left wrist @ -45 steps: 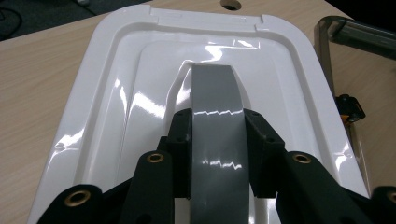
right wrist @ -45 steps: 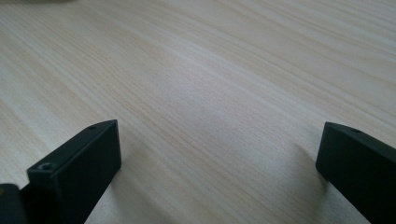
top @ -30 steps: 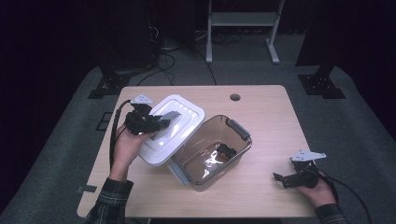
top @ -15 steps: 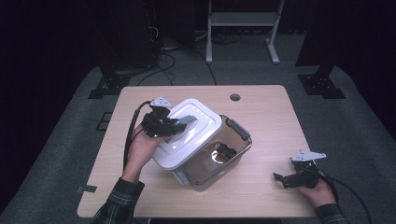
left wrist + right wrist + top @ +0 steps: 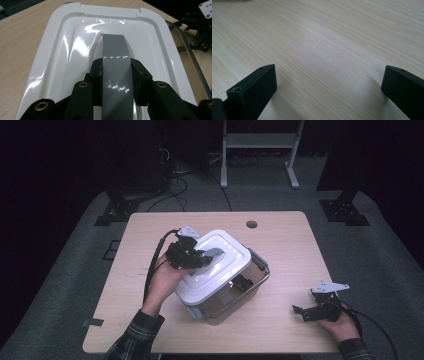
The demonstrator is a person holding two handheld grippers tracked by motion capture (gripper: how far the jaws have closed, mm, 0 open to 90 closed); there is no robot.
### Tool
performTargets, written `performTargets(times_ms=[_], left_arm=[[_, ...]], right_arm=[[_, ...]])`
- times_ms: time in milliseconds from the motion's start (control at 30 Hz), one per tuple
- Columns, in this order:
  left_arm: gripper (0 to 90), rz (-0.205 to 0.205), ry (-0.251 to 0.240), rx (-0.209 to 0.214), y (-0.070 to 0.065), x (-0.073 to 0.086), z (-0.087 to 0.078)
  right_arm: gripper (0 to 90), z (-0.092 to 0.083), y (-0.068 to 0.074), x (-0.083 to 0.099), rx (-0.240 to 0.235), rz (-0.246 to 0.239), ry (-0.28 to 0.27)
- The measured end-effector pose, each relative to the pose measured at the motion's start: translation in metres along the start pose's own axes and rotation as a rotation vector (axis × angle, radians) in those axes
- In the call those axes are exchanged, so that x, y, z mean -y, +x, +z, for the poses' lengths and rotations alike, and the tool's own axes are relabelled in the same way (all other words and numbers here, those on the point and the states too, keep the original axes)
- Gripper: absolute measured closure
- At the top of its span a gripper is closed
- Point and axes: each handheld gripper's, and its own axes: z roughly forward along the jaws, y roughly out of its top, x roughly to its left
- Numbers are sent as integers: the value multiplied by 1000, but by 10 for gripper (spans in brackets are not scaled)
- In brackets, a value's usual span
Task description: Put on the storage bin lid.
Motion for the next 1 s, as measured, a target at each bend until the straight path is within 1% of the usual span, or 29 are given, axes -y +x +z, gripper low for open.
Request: performTargets(times_ms=[33,100,367,500,667,867,1000], left_arm=[[665,0,0,0,0,0,0],[666,6,5,13,-5,-2,5],[665,17,20,27,-14,-5,13],[665,27,38,43,-22,-7,22],[665,35,55,53,-29,-8,29],[665,42,58,56,-35,-9,32],[665,39,58,55,-36,-9,32]], right_arm=[[0,0,0,0,0,0,0],[0,0,0,0,0,0,0],[0,0,0,0,0,0,0],[0,0,0,0,0,0,0],[0,0,0,0,0,0,0],[0,0,0,0,0,0,0],[0,0,0,0,0,0,0]])
